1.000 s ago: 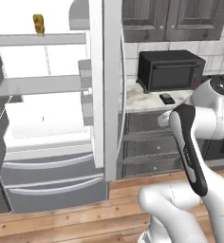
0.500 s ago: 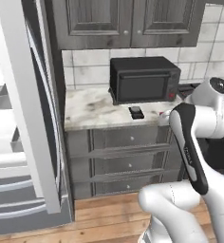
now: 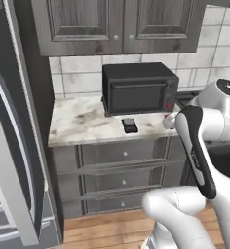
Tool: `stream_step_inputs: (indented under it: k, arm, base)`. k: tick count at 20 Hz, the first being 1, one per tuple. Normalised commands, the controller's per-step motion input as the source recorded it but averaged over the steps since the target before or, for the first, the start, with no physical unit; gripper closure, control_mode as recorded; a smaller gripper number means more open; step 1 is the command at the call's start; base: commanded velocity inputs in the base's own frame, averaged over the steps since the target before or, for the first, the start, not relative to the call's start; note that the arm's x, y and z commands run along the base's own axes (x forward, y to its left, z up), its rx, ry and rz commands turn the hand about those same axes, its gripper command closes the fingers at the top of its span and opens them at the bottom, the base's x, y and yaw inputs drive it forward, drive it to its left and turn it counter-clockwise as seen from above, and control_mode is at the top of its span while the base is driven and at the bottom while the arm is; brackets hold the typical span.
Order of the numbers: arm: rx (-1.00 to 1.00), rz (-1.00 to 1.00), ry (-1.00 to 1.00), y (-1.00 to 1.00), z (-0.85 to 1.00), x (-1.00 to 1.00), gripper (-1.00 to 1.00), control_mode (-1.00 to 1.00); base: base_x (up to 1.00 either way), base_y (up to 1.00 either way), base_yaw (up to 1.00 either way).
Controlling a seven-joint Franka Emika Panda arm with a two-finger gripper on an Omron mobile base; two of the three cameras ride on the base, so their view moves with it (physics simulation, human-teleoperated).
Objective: Take the steak from the fridge and place it on the digital scale on the counter by the fridge. Wait a few seconds for a reading, then move it to the plate on the dining counter.
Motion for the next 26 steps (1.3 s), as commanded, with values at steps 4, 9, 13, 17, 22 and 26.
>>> stream_step_inputs:
  k: [4, 9, 13, 17, 22, 26]
  arm:
    - [0.00, 0.00, 0.00, 0.00, 0.00, 0.00, 1.00, 1.00]
    - [0.00, 0.00, 0.00, 0.00, 0.00, 0.00, 1.00, 1.00]
    - [0.00, 0.00, 0.00, 0.00, 0.00, 0.00, 1.00, 1.00]
    - [0.00, 0.00, 0.00, 0.00, 0.00, 0.00, 1.00, 1.00]
    - [0.00, 0.00, 0.00, 0.00, 0.00, 0.00, 1.00, 1.00]
    - [0.00, 0.00, 0.00, 0.00, 0.00, 0.00, 1.00, 1.00]
  base:
    - [0.54, 0.00, -0.03]
    - [0.54, 0.00, -0.03]
    - [0.48, 0.00, -0.02]
    - [0.43, 0.01, -0.03]
    - [0.33, 0.04, -0.05]
    - [0.26, 0.07, -0.05]
